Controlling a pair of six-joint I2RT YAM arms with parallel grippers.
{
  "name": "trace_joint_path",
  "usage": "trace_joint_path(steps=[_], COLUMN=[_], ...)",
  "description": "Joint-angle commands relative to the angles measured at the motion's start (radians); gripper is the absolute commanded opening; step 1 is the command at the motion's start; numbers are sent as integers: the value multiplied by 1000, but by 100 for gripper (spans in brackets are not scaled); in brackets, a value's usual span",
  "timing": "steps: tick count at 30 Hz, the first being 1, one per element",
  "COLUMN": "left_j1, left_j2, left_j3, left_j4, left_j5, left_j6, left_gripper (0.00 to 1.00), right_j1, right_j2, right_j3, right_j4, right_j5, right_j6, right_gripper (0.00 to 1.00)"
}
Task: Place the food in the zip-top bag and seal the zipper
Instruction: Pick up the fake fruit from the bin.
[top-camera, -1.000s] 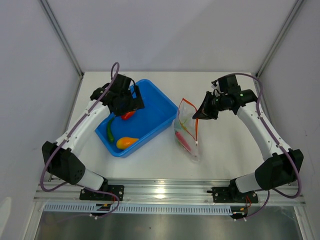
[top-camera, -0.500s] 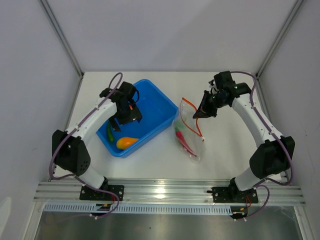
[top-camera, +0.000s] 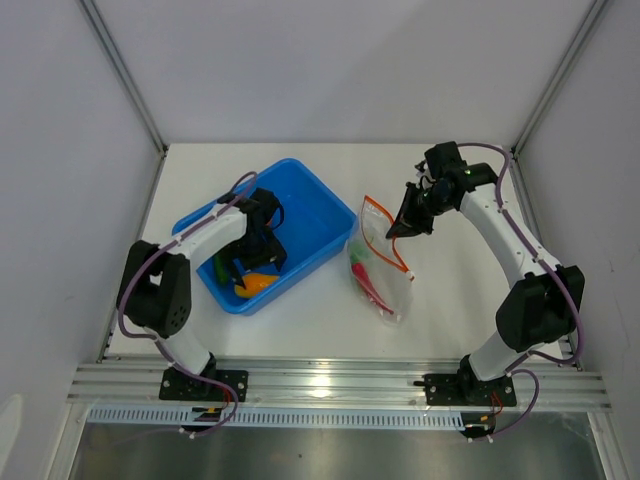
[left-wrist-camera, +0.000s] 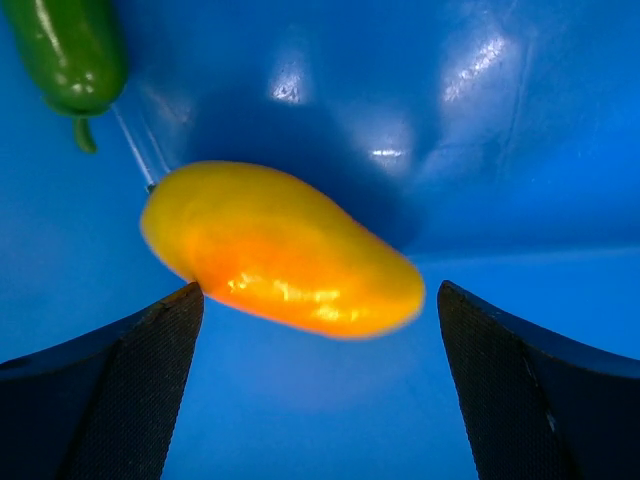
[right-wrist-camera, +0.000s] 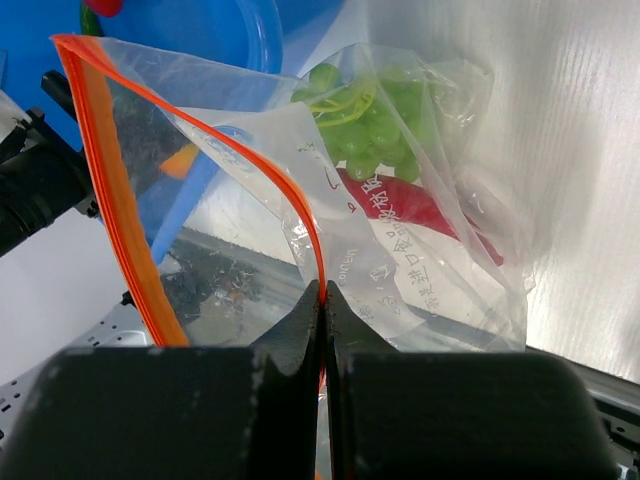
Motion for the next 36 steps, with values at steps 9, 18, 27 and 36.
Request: trace_joint_path(steps=[9, 18, 27, 36], left_j1=[23, 46, 46, 46], left_j2=[76, 149, 192, 155], left_j3=[16, 65, 101, 91], left_j4=[58, 67, 90, 160], left_j5=[32, -2, 7, 52], left_j6=[-66, -28, 15, 72], left_gripper=[100, 99, 90, 48], right_j1=[-21, -37, -66, -73], right_j2=[-28, -32, -21, -25], right_j3=[26, 14, 9, 3], right_j4=[-27, -22, -20, -11], right_j5=[29, 18, 6, 4], right_j6=[-22, -31, -48, -48], right_gripper=[0, 0, 0, 0])
